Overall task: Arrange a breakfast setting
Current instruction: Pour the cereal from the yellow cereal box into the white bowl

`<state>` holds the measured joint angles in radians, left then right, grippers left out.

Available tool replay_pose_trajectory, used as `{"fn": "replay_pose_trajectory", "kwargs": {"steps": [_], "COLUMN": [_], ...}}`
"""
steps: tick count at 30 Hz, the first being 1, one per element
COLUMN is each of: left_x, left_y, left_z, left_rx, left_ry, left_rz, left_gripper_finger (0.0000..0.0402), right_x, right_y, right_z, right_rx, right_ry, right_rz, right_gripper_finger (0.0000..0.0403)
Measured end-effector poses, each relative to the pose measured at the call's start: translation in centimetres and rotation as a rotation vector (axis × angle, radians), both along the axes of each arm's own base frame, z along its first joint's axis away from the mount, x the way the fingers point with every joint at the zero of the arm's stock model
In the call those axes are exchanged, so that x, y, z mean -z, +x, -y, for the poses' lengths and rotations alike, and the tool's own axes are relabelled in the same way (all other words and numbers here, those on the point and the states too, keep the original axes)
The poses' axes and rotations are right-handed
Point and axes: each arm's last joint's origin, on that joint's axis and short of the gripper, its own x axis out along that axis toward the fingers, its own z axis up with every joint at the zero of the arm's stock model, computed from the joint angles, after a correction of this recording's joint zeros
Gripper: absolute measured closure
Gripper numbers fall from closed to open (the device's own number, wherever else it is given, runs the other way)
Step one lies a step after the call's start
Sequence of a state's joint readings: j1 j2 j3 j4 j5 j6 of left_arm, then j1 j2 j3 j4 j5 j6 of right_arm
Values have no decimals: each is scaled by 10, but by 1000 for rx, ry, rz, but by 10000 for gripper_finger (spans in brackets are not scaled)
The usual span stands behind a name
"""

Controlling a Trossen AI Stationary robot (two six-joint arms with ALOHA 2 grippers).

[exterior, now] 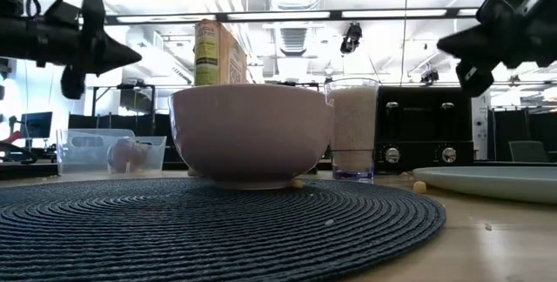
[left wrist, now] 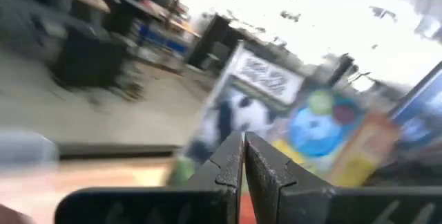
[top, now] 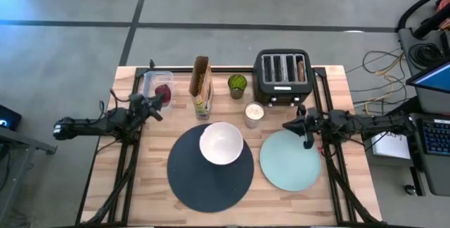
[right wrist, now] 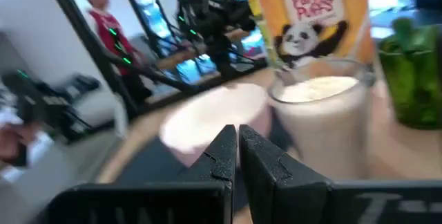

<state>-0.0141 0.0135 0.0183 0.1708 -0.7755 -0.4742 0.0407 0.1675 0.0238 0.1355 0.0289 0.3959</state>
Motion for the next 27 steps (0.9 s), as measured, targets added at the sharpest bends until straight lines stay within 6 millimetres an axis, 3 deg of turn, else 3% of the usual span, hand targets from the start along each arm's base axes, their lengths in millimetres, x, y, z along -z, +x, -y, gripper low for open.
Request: {"fn": "replay_pose_trajectory", "kwargs": {"steps": [7, 11, 20, 23, 27], "left_x": [-9, -18, -24, -28, -41], "left_y": [5, 8, 25, 39, 60], "left_z": [8, 10, 15, 17, 23], "left_rx": [349, 429, 497, 505, 497], "left_ry": [-97, -89, 55, 41, 94], "left_rz": [195, 286, 250, 178, 66], "left_gripper_finger": [402, 402, 402, 402, 402], "right_x": [-22, -27, -19, -31, -62], "right_y": [-2, -4, 1, 2, 0], "right_z": [-6, -6, -3, -2, 4], "right_rx": [-64, -47, 83, 123, 279], "right_ry": [20, 12, 111, 84, -22], "right_rz": [231, 283, 137, 53, -66], "right_gripper_finger": [394, 394, 394, 394, 394]}}
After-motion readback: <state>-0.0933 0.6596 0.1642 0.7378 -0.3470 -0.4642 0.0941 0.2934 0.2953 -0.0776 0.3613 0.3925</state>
